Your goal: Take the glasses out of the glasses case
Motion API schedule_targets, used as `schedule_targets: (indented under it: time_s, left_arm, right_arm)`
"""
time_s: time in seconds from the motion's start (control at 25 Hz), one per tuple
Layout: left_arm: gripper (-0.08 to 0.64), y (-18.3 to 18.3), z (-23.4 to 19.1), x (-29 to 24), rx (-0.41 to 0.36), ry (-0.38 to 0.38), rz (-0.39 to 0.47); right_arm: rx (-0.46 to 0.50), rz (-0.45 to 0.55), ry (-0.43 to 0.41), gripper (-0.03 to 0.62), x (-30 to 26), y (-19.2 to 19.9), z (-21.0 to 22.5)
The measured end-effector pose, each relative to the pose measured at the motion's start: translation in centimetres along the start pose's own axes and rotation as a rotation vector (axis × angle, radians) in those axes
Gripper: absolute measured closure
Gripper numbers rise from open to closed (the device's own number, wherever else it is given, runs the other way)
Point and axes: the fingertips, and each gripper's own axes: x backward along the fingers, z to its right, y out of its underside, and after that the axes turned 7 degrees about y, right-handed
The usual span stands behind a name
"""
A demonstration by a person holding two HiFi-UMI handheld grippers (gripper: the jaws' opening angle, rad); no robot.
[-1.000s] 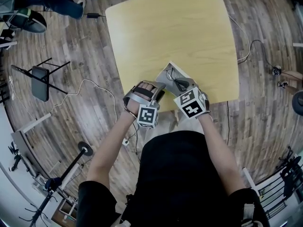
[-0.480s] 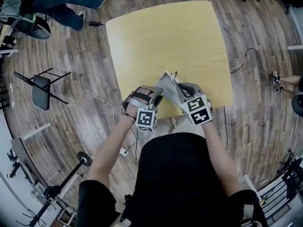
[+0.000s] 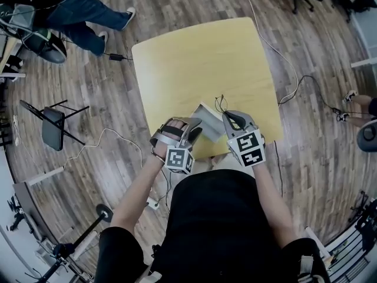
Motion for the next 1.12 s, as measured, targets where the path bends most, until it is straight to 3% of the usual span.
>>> schedule_targets:
  time_s: [0.2, 0.76, 1.12]
  left_arm:
    - [0.402, -1.9, -3.3, 1.5, 0.018, -0.083, 0.033]
    - [0.518, -6.6, -12.0, 5.2, 0.186, -0.32, 0.173]
    - [0.534, -8.0, -14.2, 7.2, 0.361, -0.352, 0.255]
  right_arm:
    - [0.014, 0.045, 0.051, 0.569, 1.8, -1.5, 1.4]
    - [0.014, 0.186, 0.157, 0.571, 6.2, -5.8, 5.0]
    - [0.005, 0.251, 0.186, 0.571, 8.5, -7.1, 6.0]
